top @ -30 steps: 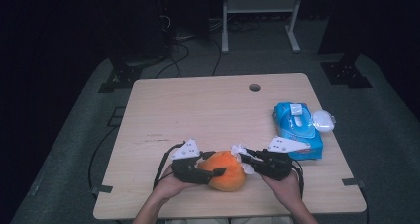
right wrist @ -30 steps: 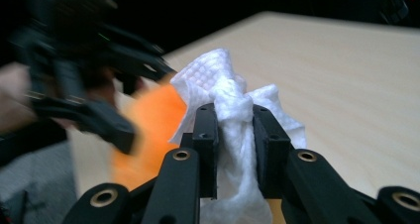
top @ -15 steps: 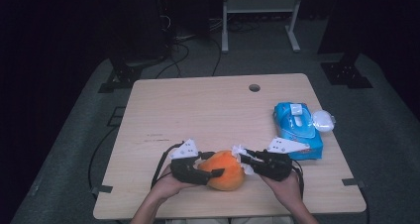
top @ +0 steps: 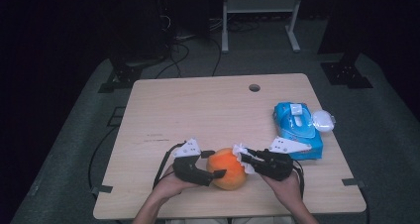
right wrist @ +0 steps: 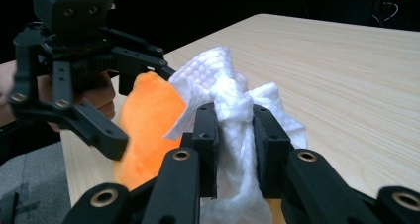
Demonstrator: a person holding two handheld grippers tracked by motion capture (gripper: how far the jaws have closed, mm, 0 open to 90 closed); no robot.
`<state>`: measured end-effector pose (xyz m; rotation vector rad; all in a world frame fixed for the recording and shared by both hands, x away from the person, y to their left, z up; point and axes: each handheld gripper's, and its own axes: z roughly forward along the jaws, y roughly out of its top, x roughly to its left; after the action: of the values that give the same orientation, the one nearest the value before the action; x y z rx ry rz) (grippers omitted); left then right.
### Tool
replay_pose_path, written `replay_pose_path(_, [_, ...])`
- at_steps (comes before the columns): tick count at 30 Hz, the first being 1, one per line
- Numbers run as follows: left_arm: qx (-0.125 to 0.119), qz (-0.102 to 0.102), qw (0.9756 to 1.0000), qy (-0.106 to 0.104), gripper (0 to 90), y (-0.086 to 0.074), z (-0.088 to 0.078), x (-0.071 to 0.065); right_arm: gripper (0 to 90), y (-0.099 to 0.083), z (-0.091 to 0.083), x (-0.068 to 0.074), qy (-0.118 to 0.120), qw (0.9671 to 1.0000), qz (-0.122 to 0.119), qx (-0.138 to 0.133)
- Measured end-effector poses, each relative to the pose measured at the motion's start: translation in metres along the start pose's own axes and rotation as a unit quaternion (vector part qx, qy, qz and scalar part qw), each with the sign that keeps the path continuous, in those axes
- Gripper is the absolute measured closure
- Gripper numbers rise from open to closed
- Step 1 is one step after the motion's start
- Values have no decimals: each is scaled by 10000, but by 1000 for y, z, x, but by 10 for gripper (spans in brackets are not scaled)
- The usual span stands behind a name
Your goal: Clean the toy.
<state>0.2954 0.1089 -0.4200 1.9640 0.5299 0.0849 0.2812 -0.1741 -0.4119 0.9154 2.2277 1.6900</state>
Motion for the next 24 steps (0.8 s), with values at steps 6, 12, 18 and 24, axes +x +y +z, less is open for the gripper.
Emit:
replay_pose_path(6, [33,212,9998,-5,310,0,3,-9,743,8,3,20,154,9990,-406,68])
replay_pose_path(12, [57,174,9998,-8,149,-4,13,-9,743,6,-5,0,-128,9999,-44,25])
replay_pose_path(18, [-70,548,9979,338,386,-1,10,-15,743,13,-2,15,69,9994,-332,58])
replay_pose_path(24, [-53,527,9985,146,306,2,9,-18,740,4,-4,-7,-139,9997,34,181])
